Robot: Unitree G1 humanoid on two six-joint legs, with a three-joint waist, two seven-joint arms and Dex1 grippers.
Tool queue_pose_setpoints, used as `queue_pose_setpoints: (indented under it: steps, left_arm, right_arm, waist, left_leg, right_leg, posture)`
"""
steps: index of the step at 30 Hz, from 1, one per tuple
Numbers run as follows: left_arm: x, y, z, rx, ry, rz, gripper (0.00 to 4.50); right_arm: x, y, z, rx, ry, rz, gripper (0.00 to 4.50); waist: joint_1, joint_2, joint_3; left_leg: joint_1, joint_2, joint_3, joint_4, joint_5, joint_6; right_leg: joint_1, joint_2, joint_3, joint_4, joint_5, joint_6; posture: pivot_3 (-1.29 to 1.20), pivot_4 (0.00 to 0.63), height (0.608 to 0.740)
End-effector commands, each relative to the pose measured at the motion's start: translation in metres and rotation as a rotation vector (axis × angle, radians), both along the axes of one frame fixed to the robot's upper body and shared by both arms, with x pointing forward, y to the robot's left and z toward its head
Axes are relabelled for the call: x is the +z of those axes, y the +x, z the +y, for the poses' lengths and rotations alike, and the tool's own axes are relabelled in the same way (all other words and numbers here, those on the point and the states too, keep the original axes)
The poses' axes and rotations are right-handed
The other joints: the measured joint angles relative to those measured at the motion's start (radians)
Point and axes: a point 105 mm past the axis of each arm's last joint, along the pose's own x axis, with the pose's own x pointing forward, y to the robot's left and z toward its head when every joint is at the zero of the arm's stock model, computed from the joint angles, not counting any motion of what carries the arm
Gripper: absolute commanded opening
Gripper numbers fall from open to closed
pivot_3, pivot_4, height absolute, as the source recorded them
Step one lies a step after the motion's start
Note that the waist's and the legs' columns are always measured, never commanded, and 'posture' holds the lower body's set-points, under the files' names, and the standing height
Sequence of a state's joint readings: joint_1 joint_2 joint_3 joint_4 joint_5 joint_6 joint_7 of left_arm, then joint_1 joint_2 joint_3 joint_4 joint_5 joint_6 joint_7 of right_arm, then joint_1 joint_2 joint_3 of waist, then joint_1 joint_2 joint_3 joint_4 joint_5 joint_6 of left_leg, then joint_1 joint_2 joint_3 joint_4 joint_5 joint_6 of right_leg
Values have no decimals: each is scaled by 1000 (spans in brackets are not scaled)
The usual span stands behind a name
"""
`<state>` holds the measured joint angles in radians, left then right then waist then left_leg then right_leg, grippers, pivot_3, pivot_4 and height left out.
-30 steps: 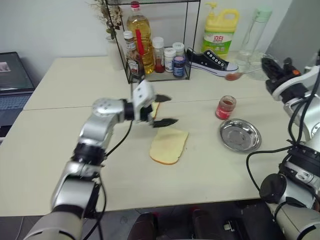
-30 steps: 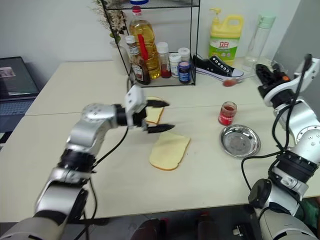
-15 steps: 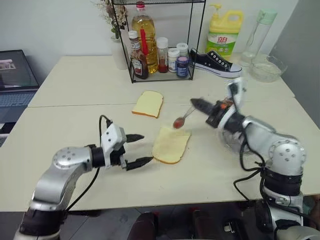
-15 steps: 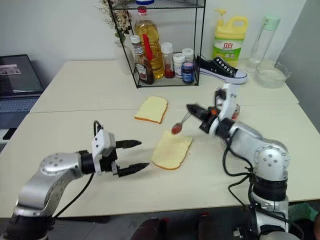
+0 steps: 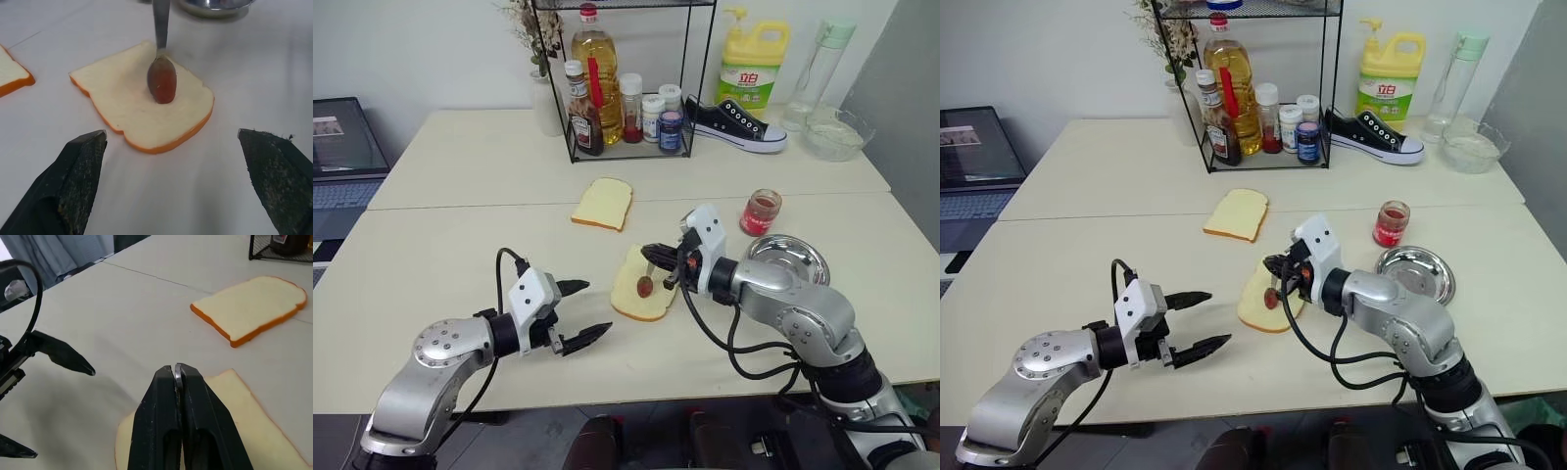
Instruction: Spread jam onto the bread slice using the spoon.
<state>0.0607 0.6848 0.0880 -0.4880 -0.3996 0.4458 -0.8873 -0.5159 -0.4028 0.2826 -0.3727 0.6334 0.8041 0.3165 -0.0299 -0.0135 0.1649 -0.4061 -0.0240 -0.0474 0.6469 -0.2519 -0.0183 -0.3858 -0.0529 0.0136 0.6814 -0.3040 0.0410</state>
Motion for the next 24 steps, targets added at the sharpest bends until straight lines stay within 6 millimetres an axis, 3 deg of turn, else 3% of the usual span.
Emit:
queue_pose_setpoints:
  steps: [1, 16, 22, 24]
  left_arm:
    - [14, -5, -5, -25, -11, -53, 4500]
    - [24, 1, -12, -34, -34, -59, 4500]
    - [23, 3, -14, -41, -36, -56, 4500]
    - [23, 3, -15, -43, -38, -57, 4500]
  right_arm:
    - [17, 2, 3, 26, 18, -87, 28]
    - [16, 7, 10, 59, 8, -125, 28]
    - [-3, 8, 7, 56, -54, -124, 28]
    - [3, 9, 6, 51, -53, -142, 28]
  waist:
    - [0, 0, 0]
    - [0, 0, 0]
    - [1, 0, 0]
    - [1, 0, 0]
  left_leg:
    - [0, 0, 0, 0, 0, 0]
    - [0, 0, 0, 0, 0, 0]
    - [0, 0, 0, 0, 0, 0]
    - [1, 0, 0, 0, 0, 0]
  right_leg:
    - [0, 0, 0, 0, 0, 0]
    - [0, 0, 0, 0, 0, 0]
    - [0, 0, 0, 0, 0, 0]
    - [1, 0, 0, 0, 0, 0]
  posture:
    - [0, 150, 740]
    - [0, 150, 740]
    - [0, 150, 740]
    - [0, 150, 740]
